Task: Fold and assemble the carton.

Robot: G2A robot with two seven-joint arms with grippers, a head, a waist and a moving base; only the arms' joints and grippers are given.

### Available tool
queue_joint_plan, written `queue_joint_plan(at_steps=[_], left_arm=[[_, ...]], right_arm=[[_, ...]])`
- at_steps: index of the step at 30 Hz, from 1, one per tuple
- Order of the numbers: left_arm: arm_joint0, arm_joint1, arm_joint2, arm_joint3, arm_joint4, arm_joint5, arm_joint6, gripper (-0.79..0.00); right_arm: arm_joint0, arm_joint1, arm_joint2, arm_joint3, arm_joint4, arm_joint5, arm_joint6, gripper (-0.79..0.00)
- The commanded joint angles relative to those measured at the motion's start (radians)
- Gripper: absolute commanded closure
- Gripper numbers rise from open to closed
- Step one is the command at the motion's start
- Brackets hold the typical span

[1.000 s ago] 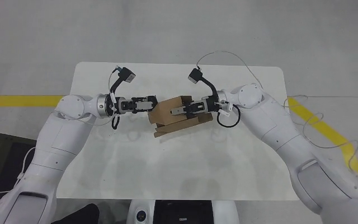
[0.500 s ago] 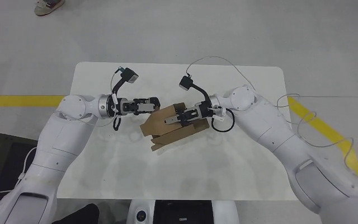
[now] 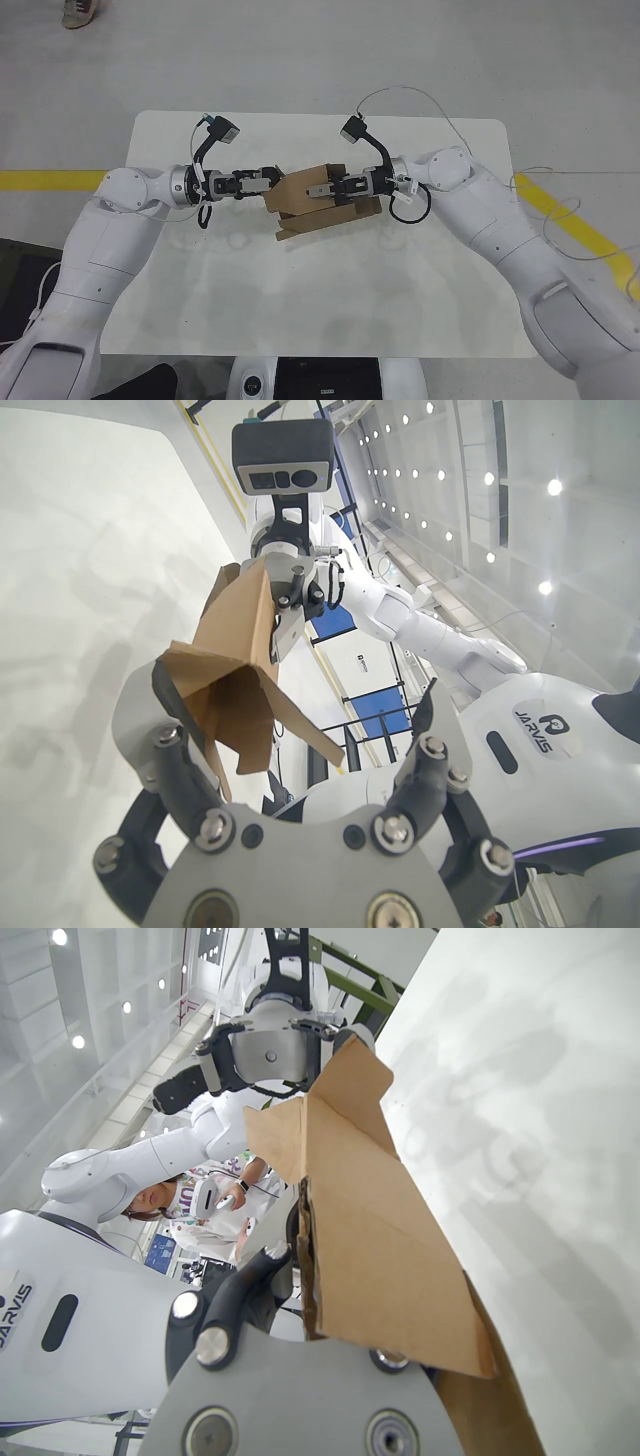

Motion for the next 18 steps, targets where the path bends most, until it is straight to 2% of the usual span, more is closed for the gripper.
queue_joint_plan(at_steps=[1, 7, 18], left_arm=[[0.003, 0.001, -0.002, -0.008, 0.000, 0.000, 0.000, -0.785], [0.015, 0.001, 0.001, -0.039, -0.025, 0.018, -0.018, -0.785], [0.029, 0.001, 0.008, -0.064, -0.046, 0.043, -0.043, -0.785]], right_arm=[[0.001, 0.005, 0.011, 0.009, -0.006, -0.009, -0.009, 0.000], [0.002, 0.005, 0.029, 0.013, -0.006, -0.026, -0.027, 0.000], [0.019, -0.027, 0.059, 0.096, -0.023, -0.087, -0.098, 0.000]])
